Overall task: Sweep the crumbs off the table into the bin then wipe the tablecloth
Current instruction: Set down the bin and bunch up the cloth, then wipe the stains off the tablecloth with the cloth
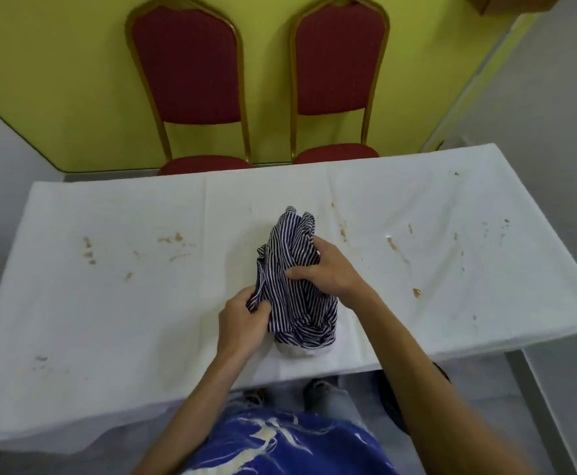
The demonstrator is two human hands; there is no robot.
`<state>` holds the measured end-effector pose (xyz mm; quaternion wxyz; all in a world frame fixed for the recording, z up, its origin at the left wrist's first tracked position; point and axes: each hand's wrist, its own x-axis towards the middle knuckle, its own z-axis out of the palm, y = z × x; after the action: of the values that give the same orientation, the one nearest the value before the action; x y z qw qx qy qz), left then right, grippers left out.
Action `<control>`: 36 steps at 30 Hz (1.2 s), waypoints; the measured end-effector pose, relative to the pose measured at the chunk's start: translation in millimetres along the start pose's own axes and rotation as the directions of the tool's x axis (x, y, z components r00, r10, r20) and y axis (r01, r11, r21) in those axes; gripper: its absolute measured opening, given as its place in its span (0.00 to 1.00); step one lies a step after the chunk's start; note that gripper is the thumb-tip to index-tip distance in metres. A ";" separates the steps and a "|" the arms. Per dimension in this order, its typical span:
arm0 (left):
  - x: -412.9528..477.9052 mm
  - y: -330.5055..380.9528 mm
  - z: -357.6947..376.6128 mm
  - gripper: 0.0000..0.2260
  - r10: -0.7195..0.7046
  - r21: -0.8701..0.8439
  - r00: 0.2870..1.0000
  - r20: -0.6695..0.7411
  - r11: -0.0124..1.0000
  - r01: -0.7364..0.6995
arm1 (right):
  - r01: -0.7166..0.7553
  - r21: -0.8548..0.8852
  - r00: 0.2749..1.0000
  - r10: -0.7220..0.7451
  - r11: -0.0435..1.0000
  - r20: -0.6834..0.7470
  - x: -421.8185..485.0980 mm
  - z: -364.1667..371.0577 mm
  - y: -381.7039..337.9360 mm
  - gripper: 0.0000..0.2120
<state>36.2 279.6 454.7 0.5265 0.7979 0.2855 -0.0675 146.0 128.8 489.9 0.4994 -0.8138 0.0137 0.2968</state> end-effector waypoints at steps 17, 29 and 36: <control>49.2 -49.6 60.2 0.26 0.170 0.533 0.854 -0.492 0.834 0.141 | 0.235 -0.833 0.864 -0.500 0.501 -0.057 66.9 41.9 55.3 0.21; 51.4 -54.0 67.1 0.29 0.167 0.562 0.850 -0.499 0.810 0.171 | 0.241 -0.825 0.870 -0.491 0.510 -0.050 65.0 47.9 62.3 0.32; 49.2 -51.7 69.1 0.25 0.179 0.561 0.820 -0.544 0.804 0.198 | 0.310 -0.816 0.810 -0.586 0.488 -0.042 102.8 8.6 46.0 0.17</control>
<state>63.0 252.5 363.0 0.1383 0.9026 0.3984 0.0864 212.0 141.0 399.0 0.1481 -0.9564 -0.2518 -0.0043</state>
